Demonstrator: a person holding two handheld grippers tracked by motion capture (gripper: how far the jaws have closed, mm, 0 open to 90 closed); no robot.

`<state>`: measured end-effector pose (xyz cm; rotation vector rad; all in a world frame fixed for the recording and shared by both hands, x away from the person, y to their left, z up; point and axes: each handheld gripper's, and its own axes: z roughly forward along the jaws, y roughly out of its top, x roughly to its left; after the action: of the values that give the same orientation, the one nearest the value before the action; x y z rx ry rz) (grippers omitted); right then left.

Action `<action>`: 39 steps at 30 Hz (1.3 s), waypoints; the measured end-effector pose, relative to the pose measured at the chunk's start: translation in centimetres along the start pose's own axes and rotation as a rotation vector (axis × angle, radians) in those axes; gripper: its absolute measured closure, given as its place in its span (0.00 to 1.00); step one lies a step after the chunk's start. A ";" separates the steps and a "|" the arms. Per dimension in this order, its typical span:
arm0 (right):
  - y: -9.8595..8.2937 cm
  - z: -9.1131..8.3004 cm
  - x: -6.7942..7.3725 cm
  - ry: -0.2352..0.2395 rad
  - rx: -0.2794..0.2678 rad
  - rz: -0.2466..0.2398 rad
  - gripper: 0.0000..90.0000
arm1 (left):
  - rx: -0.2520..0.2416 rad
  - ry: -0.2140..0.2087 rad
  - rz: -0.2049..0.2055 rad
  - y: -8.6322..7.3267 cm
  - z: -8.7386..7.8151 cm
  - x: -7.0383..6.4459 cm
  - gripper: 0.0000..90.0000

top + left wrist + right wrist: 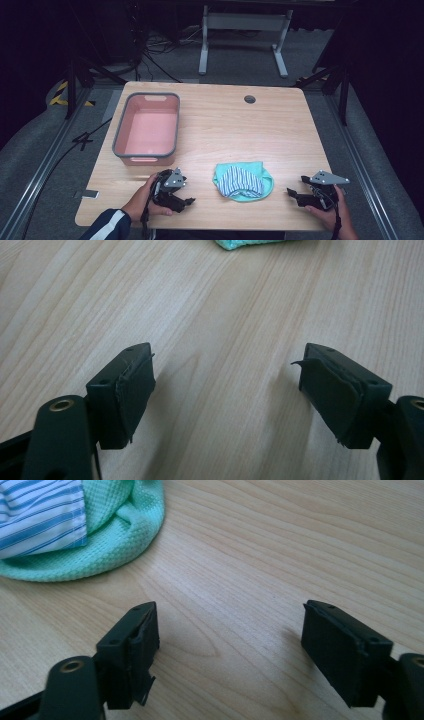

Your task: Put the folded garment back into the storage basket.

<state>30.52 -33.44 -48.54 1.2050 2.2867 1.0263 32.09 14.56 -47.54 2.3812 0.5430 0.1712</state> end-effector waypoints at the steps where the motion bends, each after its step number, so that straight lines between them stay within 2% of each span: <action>1: 0.1 0.0 0.0 0.001 0.003 0.003 0.30 | -0.013 -0.001 -0.007 0.2 0.0 0.1 0.26; 2: 0.1 0.0 -0.1 0.009 -0.002 0.011 0.34 | -0.028 0.000 -0.020 0.5 0.0 0.1 0.26; 4: 0.5 -0.1 -0.1 0.023 -0.011 0.014 0.35 | -0.031 0.009 -0.027 1.0 0.1 0.1 0.28; 5: 0.7 -0.1 0.0 0.028 -0.011 0.014 0.37 | -0.031 0.033 -0.026 1.4 0.3 -0.1 0.28; 7: 1.2 -0.2 0.3 0.029 -0.018 -0.005 0.41 | -0.045 0.054 -0.036 2.1 0.7 -0.3 0.30; 12: 2.8 -0.1 1.5 0.043 -0.042 -0.032 0.43 | -0.065 0.070 -0.050 4.2 1.6 -0.4 0.31; 13: 3.2 0.1 1.7 0.049 -0.040 -0.037 0.44 | -0.072 0.069 -0.049 4.6 1.7 -0.3 0.31; 16: 4.2 0.6 2.5 0.052 -0.029 -0.070 0.44 | -0.080 0.102 -0.062 5.6 2.4 -0.1 0.32; 19: 5.2 1.3 3.2 0.063 -0.023 -0.087 0.46 | -0.081 0.099 -0.088 6.5 3.0 0.3 0.33; 21: 5.5 1.6 3.4 0.069 -0.019 -0.091 0.47 | -0.084 0.116 -0.084 6.8 3.2 0.4 0.34; 23: 6.2 2.4 3.7 0.077 -0.015 -0.099 0.49 | -0.099 0.092 -0.103 7.3 3.8 0.6 0.35; 28: 7.0 3.9 4.1 0.086 0.001 -0.093 0.53 | -0.108 0.086 -0.118 8.2 4.7 0.8 0.38; 29: 7.2 4.2 4.3 0.080 0.004 -0.094 0.54 | -0.110 0.069 -0.123 8.4 5.0 0.9 0.38; 33: 7.5 5.3 4.8 0.076 0.022 -0.096 0.54 | -0.073 0.067 -0.117 8.6 6.3 0.9 0.38; 36: 7.2 5.9 4.8 0.068 0.039 -0.094 0.52 | -0.055 0.080 -0.086 8.6 6.6 1.1 0.35; 39: 6.9 6.4 4.5 0.073 0.052 -0.057 0.49 | -0.053 0.067 -0.113 8.3 6.6 1.6 0.34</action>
<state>35.57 -24.40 -47.65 1.1325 2.4027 1.0120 38.07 5.64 -47.20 2.2934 0.6944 0.2130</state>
